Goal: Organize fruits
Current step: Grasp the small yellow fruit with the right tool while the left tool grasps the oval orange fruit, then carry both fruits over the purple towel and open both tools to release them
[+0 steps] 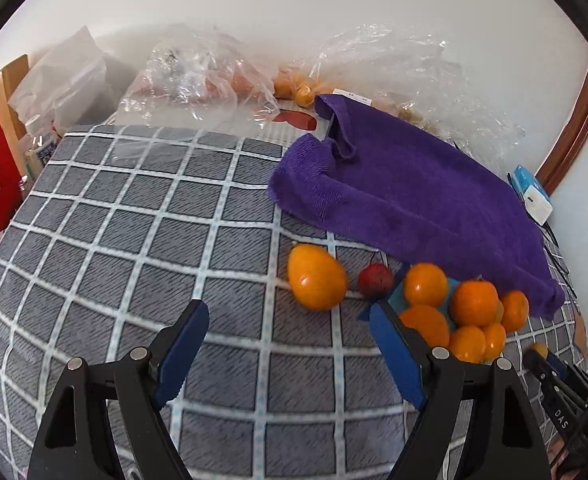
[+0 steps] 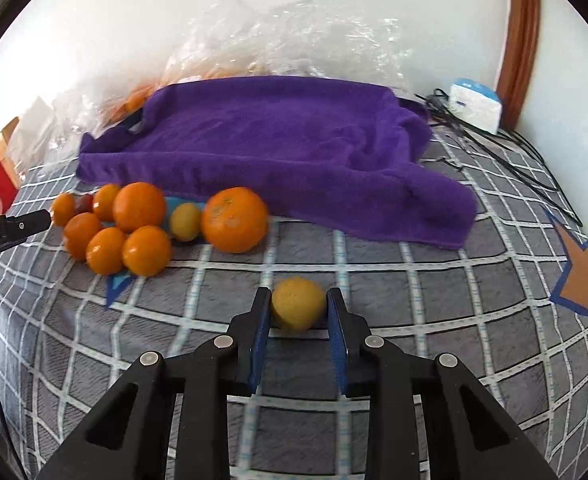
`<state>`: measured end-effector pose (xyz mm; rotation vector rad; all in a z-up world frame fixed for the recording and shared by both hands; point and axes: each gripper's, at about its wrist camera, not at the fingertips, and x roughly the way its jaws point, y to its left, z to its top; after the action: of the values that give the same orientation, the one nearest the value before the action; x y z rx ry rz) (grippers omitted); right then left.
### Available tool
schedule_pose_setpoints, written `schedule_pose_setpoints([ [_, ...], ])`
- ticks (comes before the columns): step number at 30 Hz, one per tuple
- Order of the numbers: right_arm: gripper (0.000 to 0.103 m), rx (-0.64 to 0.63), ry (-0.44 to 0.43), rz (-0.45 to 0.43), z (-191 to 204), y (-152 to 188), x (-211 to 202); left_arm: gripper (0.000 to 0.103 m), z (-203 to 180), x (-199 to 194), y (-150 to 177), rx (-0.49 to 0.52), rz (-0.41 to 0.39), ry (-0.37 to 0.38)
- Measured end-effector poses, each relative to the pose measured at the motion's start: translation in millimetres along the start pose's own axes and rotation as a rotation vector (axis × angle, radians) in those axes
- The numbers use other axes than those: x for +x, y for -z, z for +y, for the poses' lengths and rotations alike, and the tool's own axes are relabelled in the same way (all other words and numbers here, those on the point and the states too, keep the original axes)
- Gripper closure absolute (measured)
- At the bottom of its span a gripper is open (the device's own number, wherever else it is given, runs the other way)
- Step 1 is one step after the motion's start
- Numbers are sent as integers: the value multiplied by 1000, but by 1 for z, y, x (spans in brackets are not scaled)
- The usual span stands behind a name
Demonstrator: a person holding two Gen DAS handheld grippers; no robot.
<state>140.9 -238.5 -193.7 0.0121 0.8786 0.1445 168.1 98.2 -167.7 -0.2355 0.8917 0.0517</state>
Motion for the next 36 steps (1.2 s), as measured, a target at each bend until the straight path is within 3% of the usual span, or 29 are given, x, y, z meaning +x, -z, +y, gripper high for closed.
schedule_pose_setpoints([
  [8, 75, 9, 11, -13, -12, 2, 2, 39, -1, 16, -1, -7, -64, -29],
  [14, 75, 43, -25, -17, -17, 3, 1, 69, -6, 17, 1, 2, -73, 39],
  [23, 75, 111, -88, -33, -27, 5, -1, 69, 3, 2, 5, -73, -167, 71],
  [29, 75, 107, -72, -33, -25, 5, 0, 69, 11, 3, 4, -116, -167, 69],
  [36, 75, 128, -67, -37, -28, 5, -1, 69, 6, -6, 4, -97, -197, 85],
])
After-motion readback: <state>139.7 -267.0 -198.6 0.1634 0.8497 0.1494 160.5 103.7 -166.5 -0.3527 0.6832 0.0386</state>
